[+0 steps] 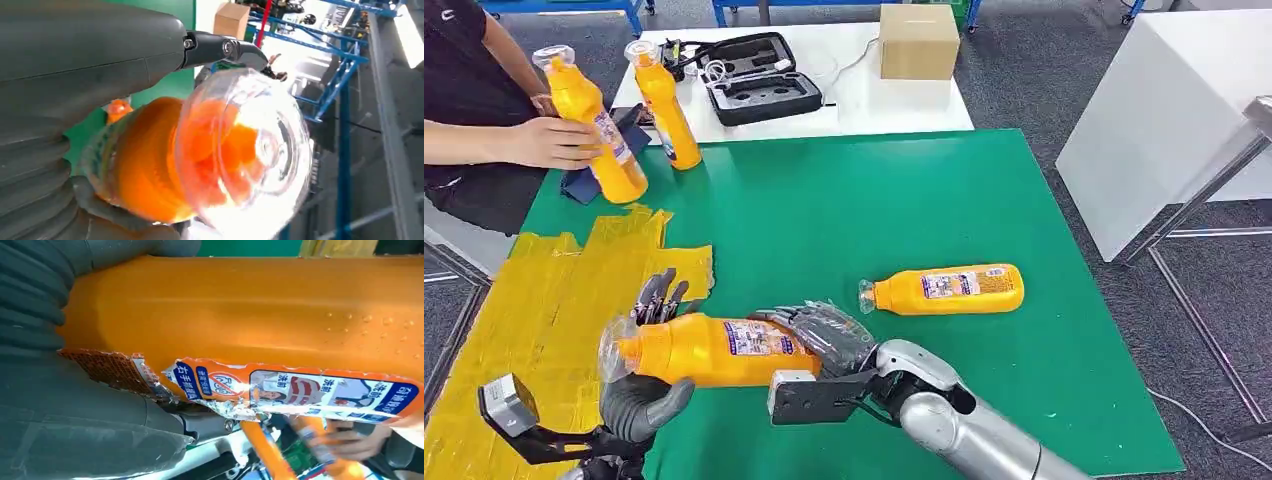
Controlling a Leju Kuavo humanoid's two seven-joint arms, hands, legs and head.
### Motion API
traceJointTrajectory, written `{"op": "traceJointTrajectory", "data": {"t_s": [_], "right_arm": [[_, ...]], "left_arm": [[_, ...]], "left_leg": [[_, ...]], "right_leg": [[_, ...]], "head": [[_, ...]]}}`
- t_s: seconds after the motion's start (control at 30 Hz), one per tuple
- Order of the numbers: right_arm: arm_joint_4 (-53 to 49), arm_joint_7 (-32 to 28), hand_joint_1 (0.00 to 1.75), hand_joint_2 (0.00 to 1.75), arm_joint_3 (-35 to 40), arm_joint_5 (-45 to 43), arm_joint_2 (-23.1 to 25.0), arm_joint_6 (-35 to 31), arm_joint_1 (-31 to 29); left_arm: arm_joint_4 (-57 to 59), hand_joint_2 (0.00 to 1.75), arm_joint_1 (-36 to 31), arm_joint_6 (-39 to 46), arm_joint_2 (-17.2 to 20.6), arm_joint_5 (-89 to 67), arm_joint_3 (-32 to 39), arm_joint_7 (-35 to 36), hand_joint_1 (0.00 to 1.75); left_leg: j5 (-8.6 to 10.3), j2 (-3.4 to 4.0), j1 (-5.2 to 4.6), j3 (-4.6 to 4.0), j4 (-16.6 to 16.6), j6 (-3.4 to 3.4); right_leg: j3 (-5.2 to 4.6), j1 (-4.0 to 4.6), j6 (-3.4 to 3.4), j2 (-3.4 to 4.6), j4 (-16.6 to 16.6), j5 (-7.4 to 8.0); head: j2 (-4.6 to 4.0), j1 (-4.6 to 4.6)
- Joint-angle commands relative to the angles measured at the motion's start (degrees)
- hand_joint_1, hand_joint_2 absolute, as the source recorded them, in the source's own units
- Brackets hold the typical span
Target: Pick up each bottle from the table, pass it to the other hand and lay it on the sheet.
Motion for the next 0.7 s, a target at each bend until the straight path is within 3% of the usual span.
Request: {"op": "traceJointTrajectory", "data": {"t_s": [0.03, 0.7], "right_arm": [[1.8, -1.2, 1.75, 1.75, 4.7, -1.4, 1.0, 0.1, 0.1], [6.9, -0.4, 1.75, 1.75, 5.1, -7.9, 6.0, -0.3, -3.2]], "left_arm": [[3.4, 1.75, -1.0, -0.9, -1.0, 1.9, 0.8, 0.4, 0.0], [5.9, 1.75, -2.4, 0.1, 0.3, -1.7, -4.6, -0.3, 0.0]], "left_leg": [[-0.02, 0.11, 0.02, 0.12, -0.1, -0.03], [0.01, 0.11, 0.01, 0.07, -0.1, -0.02]], "right_leg": [[0.12, 0.03, -0.01, 0.0, -0.1, 0.0], [0.07, 0.03, 0.0, 0.01, -0.1, 0.02]], "head": [[0.0, -0.02], [0.0, 0.0]]}}
